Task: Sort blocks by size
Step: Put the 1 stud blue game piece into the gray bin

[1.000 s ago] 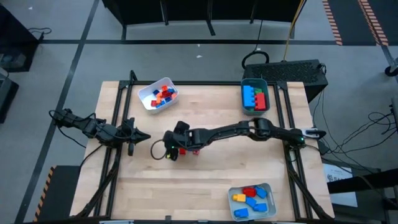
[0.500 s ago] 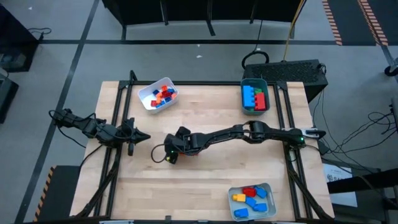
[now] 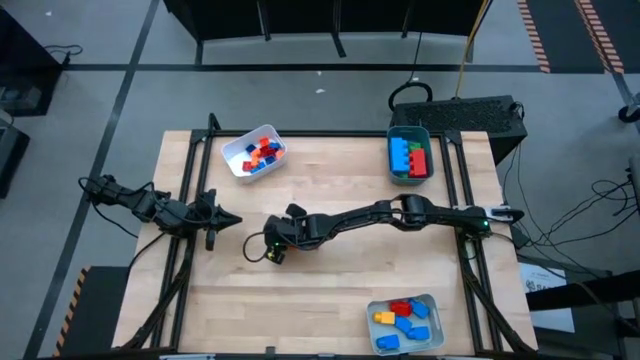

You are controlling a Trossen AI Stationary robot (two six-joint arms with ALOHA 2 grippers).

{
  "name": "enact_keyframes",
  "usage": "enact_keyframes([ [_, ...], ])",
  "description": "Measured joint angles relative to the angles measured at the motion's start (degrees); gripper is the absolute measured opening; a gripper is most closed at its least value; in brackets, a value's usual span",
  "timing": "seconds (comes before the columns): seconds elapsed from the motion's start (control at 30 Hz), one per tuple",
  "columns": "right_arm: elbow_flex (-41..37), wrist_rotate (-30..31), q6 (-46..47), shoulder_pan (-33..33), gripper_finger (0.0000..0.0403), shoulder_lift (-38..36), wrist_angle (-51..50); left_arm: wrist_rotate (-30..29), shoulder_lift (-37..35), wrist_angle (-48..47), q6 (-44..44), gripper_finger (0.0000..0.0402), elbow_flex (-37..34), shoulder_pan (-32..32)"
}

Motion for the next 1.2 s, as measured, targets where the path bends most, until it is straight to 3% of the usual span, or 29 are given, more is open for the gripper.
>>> enact_keyframes([
  [0.2, -0.4, 2.9, -3.8, 0.1, 0.0104, -2.1, 0.4, 0.0, 0.0, 0.0, 0.0, 0.0002, 0.0, 0.0],
  [0.3, -0.6, 7.2, -7.0, -0.2, 0.0104, -5.5, -1.6, 0.0, 0.0, 0.1, 0.0, 0.0002, 0.0, 0.0],
  [0.5, -0.2, 12.2, -7.4, 0.0, 0.0104, -16.6, -14.0, 0.0, 0.0, 0.1, 0.1, 0.0002, 0.0, 0.0],
  [0.6, -0.3, 18.1, -5.6, 1.4, 0.0104, -20.8, -24.2, 0.0, 0.0, 0.2, 0.4, 0.0002, 0.0, 0.0],
  [0.77, -0.2, 16.1, 11.2, 5.5, 0.0104, -28.1, -48.7, 0.0, 0.0, 0.0, 0.2, 0.0002, 0.0, 0.0],
  [0.9, -0.3, 13.3, 26.3, 15.2, 0.0104, -29.1, -60.0, 0.0, 0.0, 0.0, 0.3, 0.0002, 0.0, 0.0],
  [1.2, -0.3, 6.9, 57.8, 37.0, 0.0104, -28.3, -63.2, 0.0, 0.0, -0.3, 0.3, 0.0002, 0.0, 0.0],
])
